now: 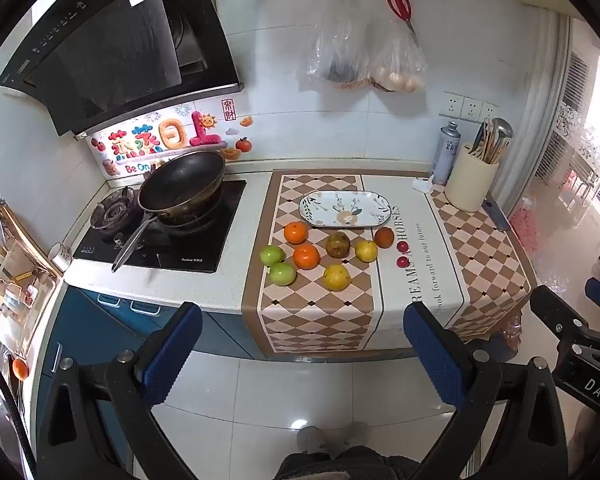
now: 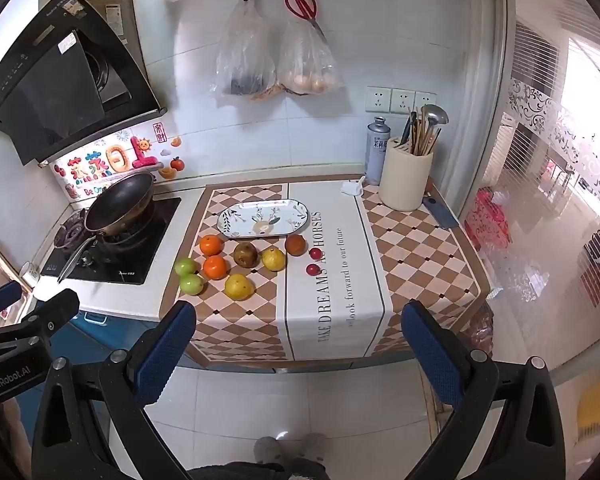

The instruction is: Organize fruits

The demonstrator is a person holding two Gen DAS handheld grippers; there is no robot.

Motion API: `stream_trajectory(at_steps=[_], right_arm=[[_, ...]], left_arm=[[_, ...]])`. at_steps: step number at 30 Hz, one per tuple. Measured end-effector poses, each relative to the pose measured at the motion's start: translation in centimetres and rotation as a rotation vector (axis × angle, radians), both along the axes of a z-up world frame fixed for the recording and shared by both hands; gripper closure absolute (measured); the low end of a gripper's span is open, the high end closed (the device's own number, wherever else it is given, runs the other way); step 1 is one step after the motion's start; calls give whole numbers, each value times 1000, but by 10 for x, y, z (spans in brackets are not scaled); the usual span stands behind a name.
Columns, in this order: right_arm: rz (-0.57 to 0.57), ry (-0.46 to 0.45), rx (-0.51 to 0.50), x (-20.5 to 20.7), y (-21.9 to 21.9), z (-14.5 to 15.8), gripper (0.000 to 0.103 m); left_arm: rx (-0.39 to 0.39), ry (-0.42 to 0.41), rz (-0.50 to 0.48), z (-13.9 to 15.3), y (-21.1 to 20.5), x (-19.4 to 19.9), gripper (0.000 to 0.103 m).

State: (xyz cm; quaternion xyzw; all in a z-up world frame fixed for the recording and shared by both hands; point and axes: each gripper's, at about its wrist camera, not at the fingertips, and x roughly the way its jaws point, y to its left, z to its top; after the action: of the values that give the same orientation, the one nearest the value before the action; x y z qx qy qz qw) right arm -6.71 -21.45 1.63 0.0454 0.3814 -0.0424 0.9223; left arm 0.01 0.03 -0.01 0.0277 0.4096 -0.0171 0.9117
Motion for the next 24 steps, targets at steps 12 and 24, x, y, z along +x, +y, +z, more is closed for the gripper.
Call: stream_trajectory(at_steps=[12, 24], right_arm=[[2, 7, 4, 0, -2, 2, 0], [0, 6, 1, -1, 1, 4, 0]], left_arm=[[3, 0, -2, 0, 0, 0, 0], [-1, 0, -3, 0, 1, 0, 0]])
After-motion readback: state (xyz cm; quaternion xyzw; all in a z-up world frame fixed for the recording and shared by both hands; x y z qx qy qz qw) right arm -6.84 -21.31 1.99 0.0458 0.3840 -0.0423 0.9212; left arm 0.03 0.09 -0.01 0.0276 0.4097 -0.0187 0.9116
